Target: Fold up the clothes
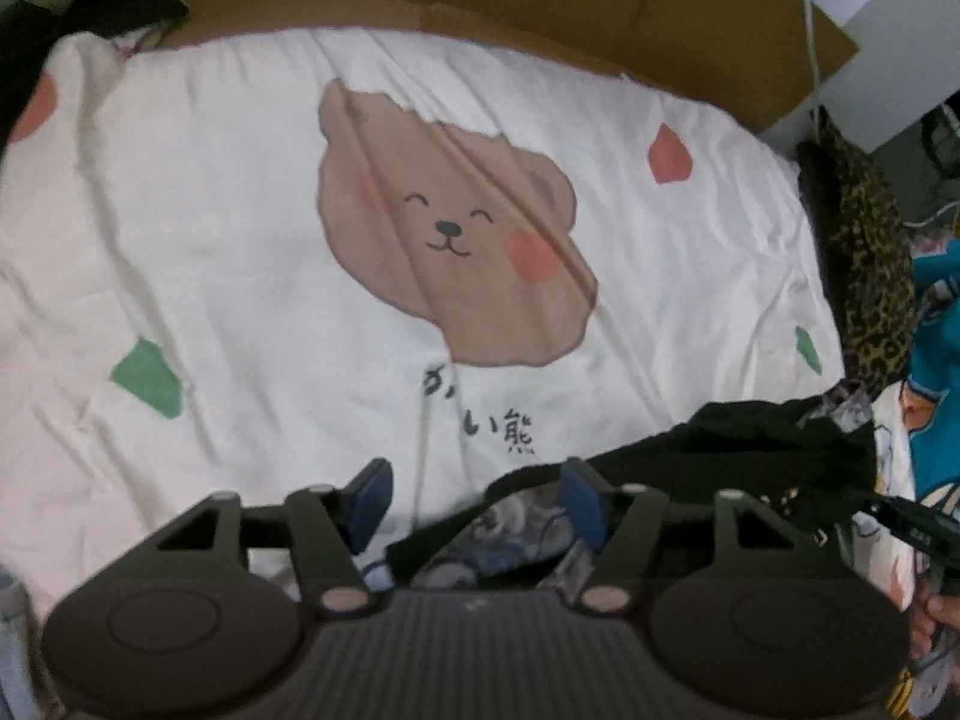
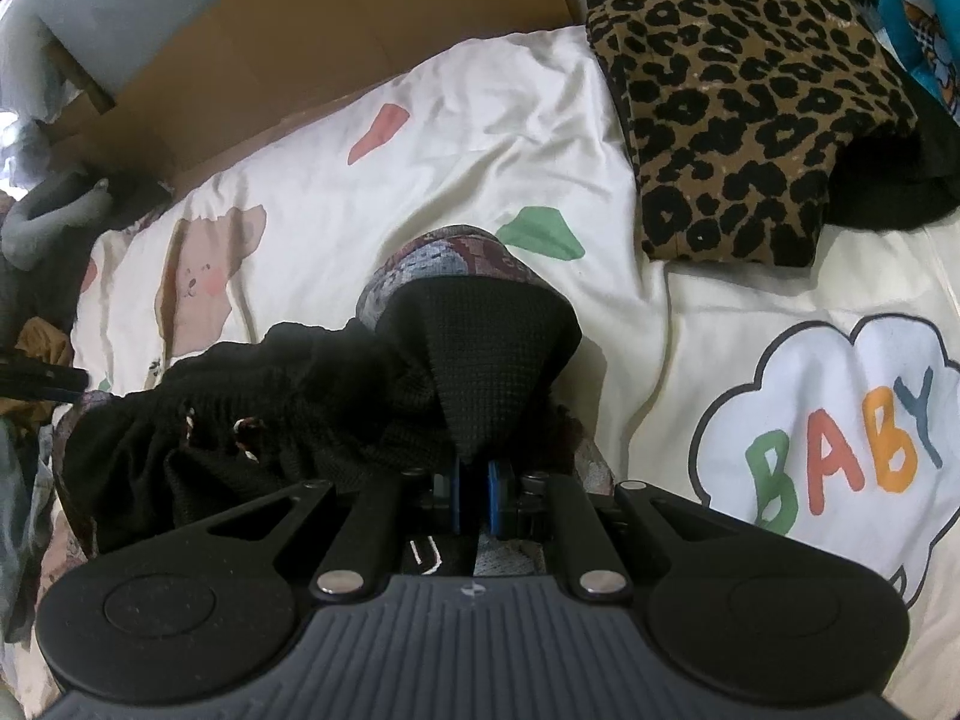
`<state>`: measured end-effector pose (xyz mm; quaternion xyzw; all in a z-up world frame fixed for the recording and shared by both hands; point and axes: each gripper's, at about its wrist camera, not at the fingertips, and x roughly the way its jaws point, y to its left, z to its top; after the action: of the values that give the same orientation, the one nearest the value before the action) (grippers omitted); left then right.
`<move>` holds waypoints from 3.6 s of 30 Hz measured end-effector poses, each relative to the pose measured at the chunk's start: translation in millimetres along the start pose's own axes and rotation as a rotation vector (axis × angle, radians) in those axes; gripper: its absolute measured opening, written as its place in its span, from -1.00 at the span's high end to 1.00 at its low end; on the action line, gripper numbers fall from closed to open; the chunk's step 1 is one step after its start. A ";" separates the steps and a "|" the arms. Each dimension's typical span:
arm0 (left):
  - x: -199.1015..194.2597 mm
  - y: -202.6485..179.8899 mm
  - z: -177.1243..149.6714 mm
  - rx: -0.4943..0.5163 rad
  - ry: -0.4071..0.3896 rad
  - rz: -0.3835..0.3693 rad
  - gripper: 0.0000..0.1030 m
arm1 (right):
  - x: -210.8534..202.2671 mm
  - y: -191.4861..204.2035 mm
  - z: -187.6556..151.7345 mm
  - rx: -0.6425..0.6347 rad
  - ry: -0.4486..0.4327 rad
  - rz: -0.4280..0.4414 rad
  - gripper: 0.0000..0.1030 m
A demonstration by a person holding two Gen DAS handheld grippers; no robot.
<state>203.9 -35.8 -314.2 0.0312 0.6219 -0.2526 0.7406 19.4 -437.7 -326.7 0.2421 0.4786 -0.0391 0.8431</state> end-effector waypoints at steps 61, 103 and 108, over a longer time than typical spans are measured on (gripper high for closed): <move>-5.7 17.1 -49.3 -0.047 0.047 -0.261 0.76 | -2.4 12.4 -6.1 -0.004 0.024 0.044 0.88; -32.1 121.2 -76.2 -0.175 -0.043 -0.187 0.78 | 15.5 111.0 82.6 -0.068 -0.078 0.187 0.33; -30.1 121.8 -76.5 -0.177 -0.036 -0.183 0.78 | 45.4 96.4 110.6 -0.060 -0.095 0.063 0.30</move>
<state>182.0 107.9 -335.9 -0.0955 0.6287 -0.2637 0.7253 159.8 -394.7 -281.4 0.2296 0.4311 -0.0096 0.8725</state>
